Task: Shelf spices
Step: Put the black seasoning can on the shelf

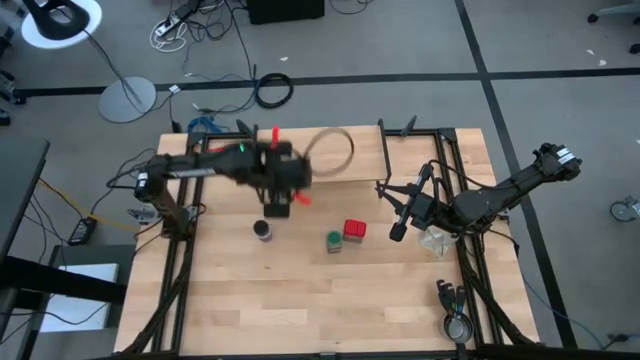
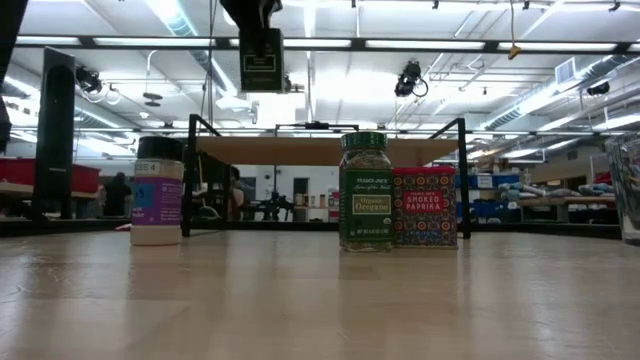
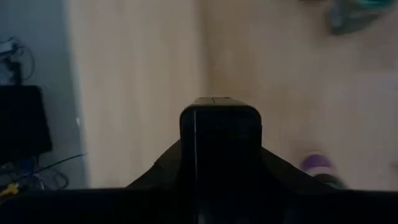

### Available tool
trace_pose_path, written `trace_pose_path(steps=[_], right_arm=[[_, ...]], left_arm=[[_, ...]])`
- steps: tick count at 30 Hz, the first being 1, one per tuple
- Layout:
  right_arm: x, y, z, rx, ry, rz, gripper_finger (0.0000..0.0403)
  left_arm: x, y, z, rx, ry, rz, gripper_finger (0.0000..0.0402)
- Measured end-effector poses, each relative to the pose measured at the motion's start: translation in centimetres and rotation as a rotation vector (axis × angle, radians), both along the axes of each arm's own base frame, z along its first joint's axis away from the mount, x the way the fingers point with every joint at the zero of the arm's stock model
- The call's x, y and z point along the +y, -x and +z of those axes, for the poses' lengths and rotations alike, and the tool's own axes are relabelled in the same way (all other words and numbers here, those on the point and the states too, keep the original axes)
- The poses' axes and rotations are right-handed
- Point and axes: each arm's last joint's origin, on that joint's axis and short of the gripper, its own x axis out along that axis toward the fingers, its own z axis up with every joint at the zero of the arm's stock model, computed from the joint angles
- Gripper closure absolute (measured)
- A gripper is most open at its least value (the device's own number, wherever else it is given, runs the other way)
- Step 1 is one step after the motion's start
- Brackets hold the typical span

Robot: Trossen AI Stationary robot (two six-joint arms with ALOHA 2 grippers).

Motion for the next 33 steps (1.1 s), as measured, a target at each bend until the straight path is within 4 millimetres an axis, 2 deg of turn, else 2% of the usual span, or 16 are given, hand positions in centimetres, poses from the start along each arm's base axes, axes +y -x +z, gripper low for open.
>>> trace_pose_path(steps=[3,9,17,25,33], right_arm=[[0.0,0.0,0.0,0.0,0.0,0.0,0.0364],[0.0,0.0,0.0,0.0,0.0,0.001,0.0364],[0.0,0.0,0.0,0.003,0.008,0.007,0.0364],[0.0,0.0,0.0,0.003,0.01,0.009,0.0364],[0.0,0.0,0.0,0.004,0.01,0.009,0.0364]], left_arm=[[3.0,0.5,0.9,0.0,0.0,0.015,0.0283],[9.1,2.0,0.8,0.028,0.061,0.036,0.0283],[15.3,4.6,0.5,-0.016,0.144,0.084,0.0283],[18.3,5.7,-0.8,-0.04,0.159,0.069,0.0283],[19.6,6.1,-2.8,-0.03,0.189,0.058,0.0283]])
